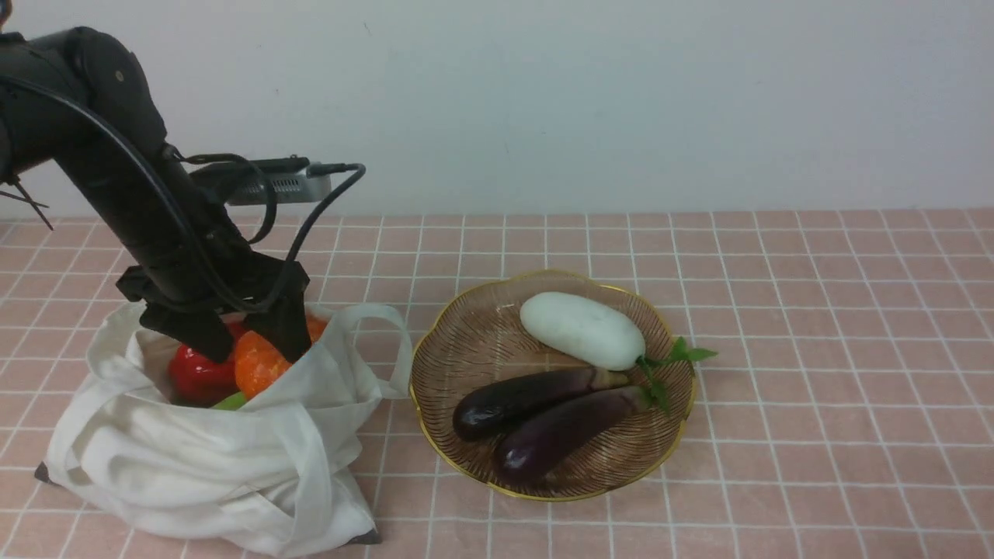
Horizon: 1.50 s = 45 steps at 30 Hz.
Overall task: Take vegetables from bag on pink coffee tablecloth place on plate.
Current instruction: 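Reach into the cloth bag and grasp the pumpkin with the left gripper, then move the orange pumpkin from the bag onto the plate with the left gripper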
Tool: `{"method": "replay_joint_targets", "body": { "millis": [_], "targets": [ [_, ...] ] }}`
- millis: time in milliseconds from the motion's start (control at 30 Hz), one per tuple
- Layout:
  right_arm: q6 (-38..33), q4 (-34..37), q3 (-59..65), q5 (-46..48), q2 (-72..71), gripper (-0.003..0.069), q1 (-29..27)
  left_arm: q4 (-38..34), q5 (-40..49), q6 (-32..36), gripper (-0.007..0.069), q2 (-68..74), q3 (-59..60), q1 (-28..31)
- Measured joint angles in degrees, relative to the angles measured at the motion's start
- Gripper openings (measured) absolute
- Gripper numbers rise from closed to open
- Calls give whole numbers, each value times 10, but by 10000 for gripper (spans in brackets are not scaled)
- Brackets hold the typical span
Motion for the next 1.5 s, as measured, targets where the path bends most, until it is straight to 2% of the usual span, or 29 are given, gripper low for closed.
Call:
{"method": "replay_joint_targets", "body": {
  "millis": [300,367,400,433,467,733,1033,1167,1267,1400,1500],
  "targets": [
    [0,0,0,0,0,-15,0,-7,-4,2,574,24,-4,-7],
    [0,0,0,0,0,-15,0,-6,-5,3,526,25,-4,-10],
    [0,0,0,0,0,-15,0,-6,-5,3,486,26,-4,-11],
    [0,0,0,0,0,-15,0,-6,-6,4,407,26,-4,-11],
    [0,0,0,0,0,-15,0,-6,-7,5,384,26,-4,-11],
    [0,0,0,0,0,-15,0,4,-9,5,387,8,-4,-11],
    [0,0,0,0,0,-15,0,52,-1,3,387,-122,-4,-11],
    [0,0,0,0,0,-15,0,42,3,-4,387,-186,-4,-11],
    [0,0,0,0,0,-15,0,16,-1,-5,387,-221,-4,-23],
    [0,0,0,0,0,-15,0,-48,-68,-1,387,-254,-4,-107],
    [0,0,0,0,0,-15,0,-57,-112,0,387,-233,-4,-170]
  ]
}}
